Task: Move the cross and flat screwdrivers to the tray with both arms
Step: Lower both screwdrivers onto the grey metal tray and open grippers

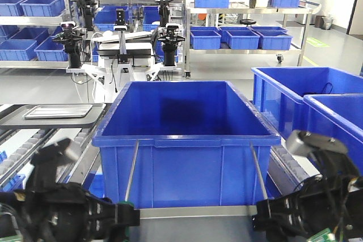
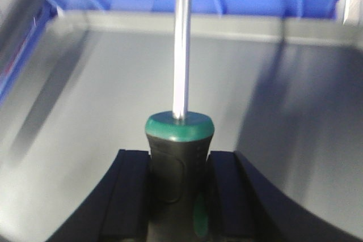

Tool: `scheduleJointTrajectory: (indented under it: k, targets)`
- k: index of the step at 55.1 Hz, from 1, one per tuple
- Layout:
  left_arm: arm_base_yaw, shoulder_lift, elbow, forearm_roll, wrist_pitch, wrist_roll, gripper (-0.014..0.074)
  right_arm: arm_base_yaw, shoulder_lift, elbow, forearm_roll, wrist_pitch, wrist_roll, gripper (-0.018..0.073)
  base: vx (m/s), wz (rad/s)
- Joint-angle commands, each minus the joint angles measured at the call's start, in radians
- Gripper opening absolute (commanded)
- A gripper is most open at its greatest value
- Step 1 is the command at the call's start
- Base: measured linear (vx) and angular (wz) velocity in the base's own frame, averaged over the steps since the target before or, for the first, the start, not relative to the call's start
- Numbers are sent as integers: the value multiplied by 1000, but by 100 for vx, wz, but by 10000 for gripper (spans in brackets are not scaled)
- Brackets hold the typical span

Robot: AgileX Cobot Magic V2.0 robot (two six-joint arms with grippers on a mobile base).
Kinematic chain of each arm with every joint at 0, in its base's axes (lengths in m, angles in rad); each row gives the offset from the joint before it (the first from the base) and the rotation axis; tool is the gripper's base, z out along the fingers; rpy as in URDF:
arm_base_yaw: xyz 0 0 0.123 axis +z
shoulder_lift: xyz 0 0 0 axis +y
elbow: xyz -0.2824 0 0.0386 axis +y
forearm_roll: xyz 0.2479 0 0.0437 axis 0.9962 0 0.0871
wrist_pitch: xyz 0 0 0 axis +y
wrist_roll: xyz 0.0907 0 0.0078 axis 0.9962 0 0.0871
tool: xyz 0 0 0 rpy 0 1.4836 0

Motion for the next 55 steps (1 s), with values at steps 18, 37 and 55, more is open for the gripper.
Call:
scheduleJointTrajectory:
  k: [18,37,55]
  targets:
    - [-10,105,-27,-203,5,-7,123,-3,62,-27,51,16,57,120,0,0]
    - [-10,145,-28,-239,51,-6,437,-3,82,-27,-4,4,48,433,0,0]
    - [-10,113,-32,-236,83,76,483,-3,32,-27,26,-19,53,527,0,0]
